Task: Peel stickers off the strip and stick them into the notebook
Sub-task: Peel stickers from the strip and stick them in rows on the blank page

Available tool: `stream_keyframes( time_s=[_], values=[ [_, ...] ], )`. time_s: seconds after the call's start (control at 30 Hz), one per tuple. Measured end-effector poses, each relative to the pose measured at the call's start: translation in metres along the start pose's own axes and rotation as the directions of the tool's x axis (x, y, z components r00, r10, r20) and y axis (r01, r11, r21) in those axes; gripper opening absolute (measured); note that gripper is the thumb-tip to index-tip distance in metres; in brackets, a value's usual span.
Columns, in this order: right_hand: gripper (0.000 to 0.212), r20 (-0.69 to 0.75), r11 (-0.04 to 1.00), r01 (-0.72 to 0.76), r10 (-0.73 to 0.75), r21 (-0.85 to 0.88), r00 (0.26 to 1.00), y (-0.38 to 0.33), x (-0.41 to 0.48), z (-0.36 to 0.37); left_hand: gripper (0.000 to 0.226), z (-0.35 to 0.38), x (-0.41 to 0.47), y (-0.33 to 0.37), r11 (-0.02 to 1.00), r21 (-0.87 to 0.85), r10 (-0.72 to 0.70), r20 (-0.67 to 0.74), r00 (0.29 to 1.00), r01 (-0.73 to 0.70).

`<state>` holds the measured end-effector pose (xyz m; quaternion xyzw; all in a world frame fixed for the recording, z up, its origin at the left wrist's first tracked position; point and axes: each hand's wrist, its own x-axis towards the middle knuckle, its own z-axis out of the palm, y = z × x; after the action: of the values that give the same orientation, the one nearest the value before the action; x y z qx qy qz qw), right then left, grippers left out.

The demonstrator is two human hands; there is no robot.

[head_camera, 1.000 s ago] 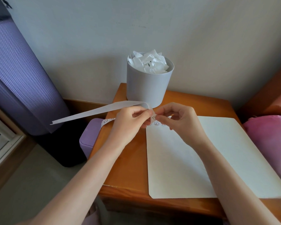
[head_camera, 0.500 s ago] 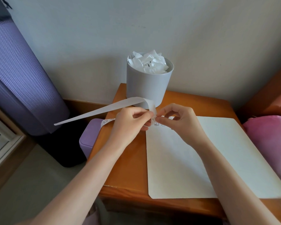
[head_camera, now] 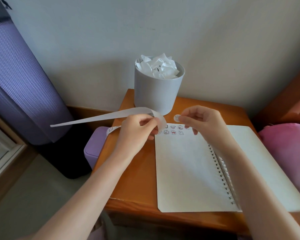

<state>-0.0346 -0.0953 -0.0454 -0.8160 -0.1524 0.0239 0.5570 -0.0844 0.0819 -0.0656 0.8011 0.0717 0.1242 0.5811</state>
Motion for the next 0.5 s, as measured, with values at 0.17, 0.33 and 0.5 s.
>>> stream_keyframes(
  time_s=[0.17,0.33,0.5],
  values=[
    [0.008,-0.039,0.971,-0.189,0.186,-0.145,0.982,0.016,0.005,-0.021,0.011,0.0,0.0,-0.001,0.999,0.038,-0.002,0.009,1.0,0.001],
    [0.004,-0.061,0.939,-0.216,0.208,-0.269,0.976,0.026,0.006,-0.02,0.011,0.002,-0.001,0.0,0.998,0.058,0.0,0.015,1.0,0.0],
    [0.005,-0.043,0.917,-0.208,0.206,-0.34,0.978,0.03,0.008,-0.02,0.012,0.002,-0.001,0.0,0.998,0.058,0.004,0.024,1.0,-0.005]
  ],
)
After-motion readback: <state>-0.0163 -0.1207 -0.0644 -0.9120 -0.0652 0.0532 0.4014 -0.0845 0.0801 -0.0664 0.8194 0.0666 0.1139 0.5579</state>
